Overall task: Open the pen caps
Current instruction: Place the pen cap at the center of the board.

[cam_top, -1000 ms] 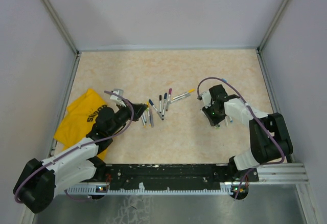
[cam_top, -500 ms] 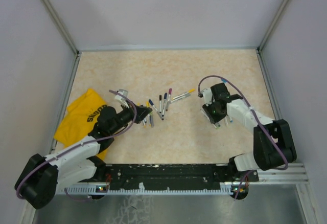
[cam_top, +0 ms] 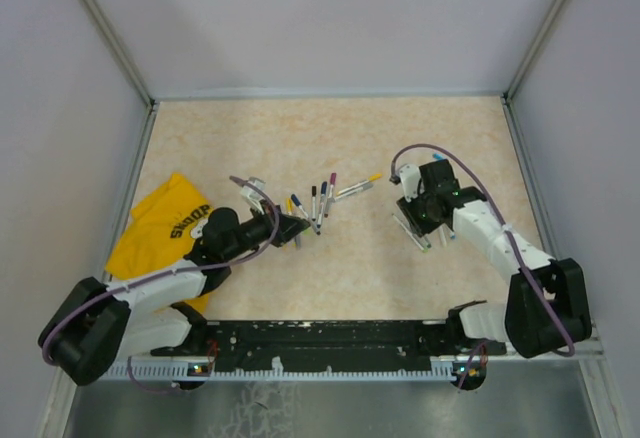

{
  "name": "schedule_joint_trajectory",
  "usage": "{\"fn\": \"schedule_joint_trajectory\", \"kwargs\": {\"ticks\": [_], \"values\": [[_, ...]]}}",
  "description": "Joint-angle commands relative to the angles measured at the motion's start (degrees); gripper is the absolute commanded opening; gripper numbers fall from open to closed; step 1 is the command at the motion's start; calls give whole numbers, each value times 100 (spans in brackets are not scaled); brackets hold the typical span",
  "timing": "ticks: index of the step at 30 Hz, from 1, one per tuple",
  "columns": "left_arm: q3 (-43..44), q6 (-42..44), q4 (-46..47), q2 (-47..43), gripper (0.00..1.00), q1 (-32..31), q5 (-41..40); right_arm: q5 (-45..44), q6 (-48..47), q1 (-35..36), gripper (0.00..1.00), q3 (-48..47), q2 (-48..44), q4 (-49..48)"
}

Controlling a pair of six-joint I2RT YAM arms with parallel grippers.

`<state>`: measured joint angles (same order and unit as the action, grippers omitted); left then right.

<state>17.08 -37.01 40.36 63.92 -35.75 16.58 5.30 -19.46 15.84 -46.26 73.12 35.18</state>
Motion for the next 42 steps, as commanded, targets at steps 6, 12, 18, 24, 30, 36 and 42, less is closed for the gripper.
{"fn": "schedule_joint_trajectory", "kwargs": {"ticks": [6, 12, 18, 24, 30, 36, 42], "values": [[491, 259, 189, 572, 0, -821, -412, 357, -30, -89, 35, -383, -764, -249], [1003, 465, 69, 1250, 0, -1328, -673, 1196, 97, -116, 38, -840, -1026, -141], [1531, 530, 86, 1980, 0, -1613, -705, 1945, 473, -298, 38, -1419, -1027, -61], [2444, 700, -201, 3008, 0, -1780, -663, 2333, 592, -836, 40, -942, -1241, -364], [4149, 1115, -1548, 4236, 0, -1797, -775, 2261, 873, -1373, 40, -806, -1617, -602], [6070, 1613, -3122, 5465, 0, -1782, -1271, 2041, 1010, -1557, 39, -700, -1793, -784], [7464, 1762, -3884, 6334, 5, -1610, -1591, 1947, 1049, -1581, 39, -683, -1825, -825]]}}
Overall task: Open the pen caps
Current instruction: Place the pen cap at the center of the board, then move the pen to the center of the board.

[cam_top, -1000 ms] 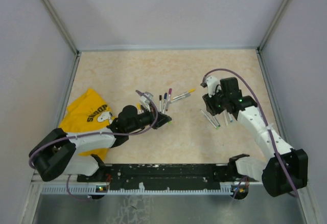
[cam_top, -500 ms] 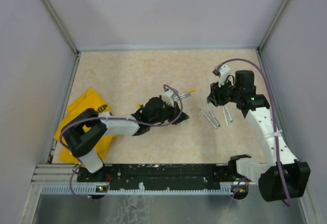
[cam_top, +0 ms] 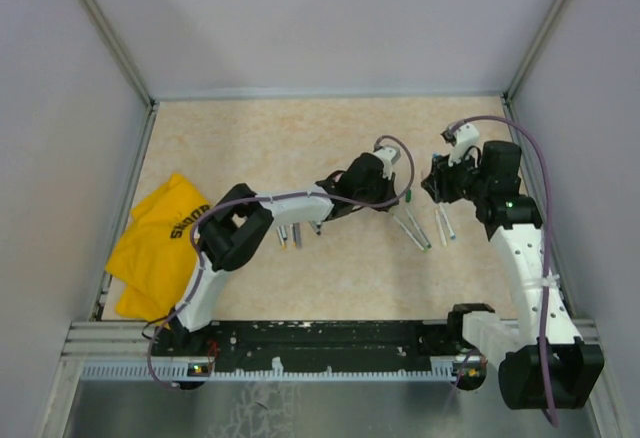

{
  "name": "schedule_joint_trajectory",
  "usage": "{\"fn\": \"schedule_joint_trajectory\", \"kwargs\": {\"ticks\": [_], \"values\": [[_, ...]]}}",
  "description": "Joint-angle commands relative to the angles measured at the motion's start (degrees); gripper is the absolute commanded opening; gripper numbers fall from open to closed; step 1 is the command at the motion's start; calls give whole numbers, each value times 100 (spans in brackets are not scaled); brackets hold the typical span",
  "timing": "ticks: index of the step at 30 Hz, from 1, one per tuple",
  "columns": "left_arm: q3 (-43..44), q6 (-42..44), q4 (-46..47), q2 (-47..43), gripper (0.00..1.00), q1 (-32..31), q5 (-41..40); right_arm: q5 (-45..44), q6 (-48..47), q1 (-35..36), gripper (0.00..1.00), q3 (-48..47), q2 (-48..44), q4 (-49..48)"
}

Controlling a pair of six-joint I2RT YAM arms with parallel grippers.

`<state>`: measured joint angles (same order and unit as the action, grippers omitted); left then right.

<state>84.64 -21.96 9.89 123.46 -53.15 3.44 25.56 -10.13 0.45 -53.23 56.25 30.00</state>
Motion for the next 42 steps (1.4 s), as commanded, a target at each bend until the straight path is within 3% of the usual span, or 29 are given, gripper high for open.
{"fn": "schedule_joint_trajectory", "kwargs": {"ticks": [1, 5, 8, 14, 19, 22, 27, 33, 38, 42], "values": [[897, 251, -924, 495, 5, 182, -238, -82, 123, -45, 39, 21, -145, -317], [1662, 225, -1326, 963, 11, 333, -6, -61, 125, -66, 39, 32, -162, -319], [1998, 236, -1541, 1191, 23, 373, 30, -22, 134, -101, 39, 40, -182, -318], [2099, 215, -1629, 1255, 36, 487, 47, 20, 143, -147, 39, 59, -204, -317], [2016, 433, -1698, 828, 41, 510, 141, 26, 135, -165, 39, 76, -202, -328], [1360, 653, -1313, -10, 42, 509, 370, 78, 119, -173, 39, 91, -223, -332], [-502, 1250, -139, -1850, 50, 509, 693, 329, 47, -168, 39, 136, -317, -352], [-2244, 2242, 484, -3735, 70, 549, -35, 703, -111, -168, 38, 215, -419, -375], [-2896, 3025, 620, -4610, 85, 604, -642, 1239, -489, -171, 38, 387, -429, -424], [-2813, 3482, 127, -4640, 89, 699, -833, 1948, -1020, -168, 39, 649, -485, -459]]}}
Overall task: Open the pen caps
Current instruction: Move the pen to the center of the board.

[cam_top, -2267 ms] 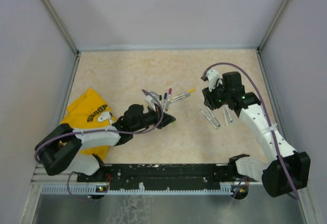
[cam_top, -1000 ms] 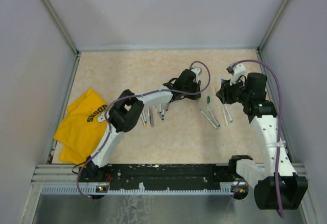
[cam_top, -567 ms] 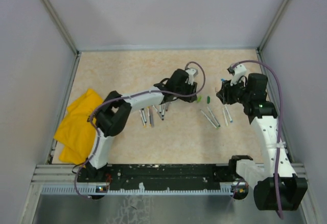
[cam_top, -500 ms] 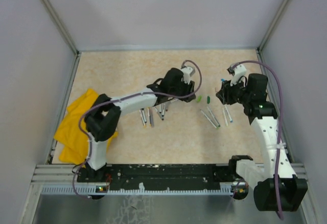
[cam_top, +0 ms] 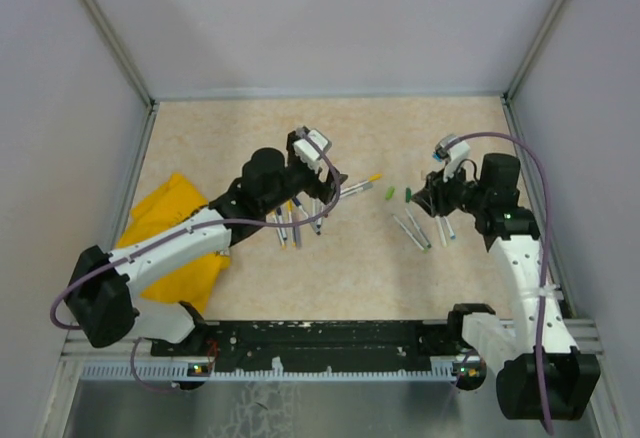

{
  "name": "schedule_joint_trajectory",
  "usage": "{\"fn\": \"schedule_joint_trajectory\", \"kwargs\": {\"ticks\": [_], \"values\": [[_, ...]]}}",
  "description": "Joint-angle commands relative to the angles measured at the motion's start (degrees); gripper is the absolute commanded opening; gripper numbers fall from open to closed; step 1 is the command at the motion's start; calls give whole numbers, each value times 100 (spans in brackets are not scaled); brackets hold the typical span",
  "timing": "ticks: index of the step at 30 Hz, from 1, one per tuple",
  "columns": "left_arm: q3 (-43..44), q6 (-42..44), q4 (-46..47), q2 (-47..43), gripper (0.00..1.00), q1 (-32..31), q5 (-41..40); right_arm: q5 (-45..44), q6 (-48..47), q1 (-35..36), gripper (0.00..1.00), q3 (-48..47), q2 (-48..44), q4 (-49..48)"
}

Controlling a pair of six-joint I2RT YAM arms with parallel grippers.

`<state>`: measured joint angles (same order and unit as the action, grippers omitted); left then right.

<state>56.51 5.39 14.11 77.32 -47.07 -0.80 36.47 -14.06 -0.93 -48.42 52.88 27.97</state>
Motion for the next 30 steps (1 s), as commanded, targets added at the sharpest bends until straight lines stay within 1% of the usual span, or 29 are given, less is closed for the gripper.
{"fn": "schedule_joint_trajectory", "kwargs": {"ticks": [1, 4, 8, 18, 23, 30], "values": [[50, 851, -451, 19, 89, 100, -458, 998, -746, -27, 39, 246, -173, -278], [182, 1138, -807, 220, 91, 101, -586, 1339, -1169, -22, 39, 409, -286, -233], [411, 1319, -1283, 581, 92, 102, -628, 1468, -1489, -24, 39, 492, -421, -151], [1318, 1304, -2708, 1885, 92, 138, -386, 1350, -1617, -21, 40, 452, -393, 25], [1380, 1361, -2867, 2222, 89, 181, -255, 1227, -1608, -21, 40, 448, -317, 16], [1265, 1315, -2944, 2317, 86, 311, 202, 1213, -1570, -21, 40, 457, -289, -10]]}}
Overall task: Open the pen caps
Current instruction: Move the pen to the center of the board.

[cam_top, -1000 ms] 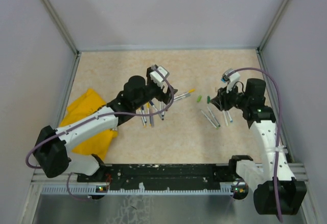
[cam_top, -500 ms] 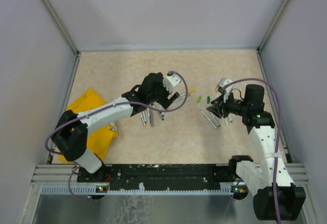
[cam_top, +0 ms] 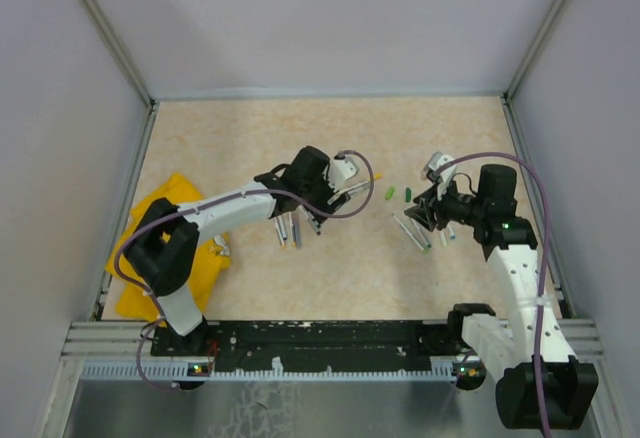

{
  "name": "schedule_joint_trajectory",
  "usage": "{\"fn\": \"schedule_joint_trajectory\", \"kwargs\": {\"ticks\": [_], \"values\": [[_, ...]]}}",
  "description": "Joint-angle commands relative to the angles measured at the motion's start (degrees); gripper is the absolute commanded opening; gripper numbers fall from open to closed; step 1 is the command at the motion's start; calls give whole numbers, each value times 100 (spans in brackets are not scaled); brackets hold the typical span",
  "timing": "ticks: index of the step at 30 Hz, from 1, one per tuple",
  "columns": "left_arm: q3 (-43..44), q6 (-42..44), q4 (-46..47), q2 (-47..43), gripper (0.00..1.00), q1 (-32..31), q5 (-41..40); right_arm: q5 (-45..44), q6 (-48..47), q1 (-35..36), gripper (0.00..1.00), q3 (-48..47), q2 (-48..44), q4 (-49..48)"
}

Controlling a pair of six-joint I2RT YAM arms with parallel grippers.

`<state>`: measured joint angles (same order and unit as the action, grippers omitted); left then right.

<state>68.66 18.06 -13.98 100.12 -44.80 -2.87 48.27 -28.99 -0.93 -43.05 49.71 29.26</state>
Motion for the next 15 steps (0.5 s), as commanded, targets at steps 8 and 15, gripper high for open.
{"fn": "schedule_joint_trajectory", "kwargs": {"ticks": [8, 15], "values": [[201, 80, -350, 149, 81, 110, 635, -63, -63, -22, 40, -81, 12, -146], [455, 83, -578, 348, 74, 128, 751, -120, -23, -22, 40, -90, 35, -164]]}}
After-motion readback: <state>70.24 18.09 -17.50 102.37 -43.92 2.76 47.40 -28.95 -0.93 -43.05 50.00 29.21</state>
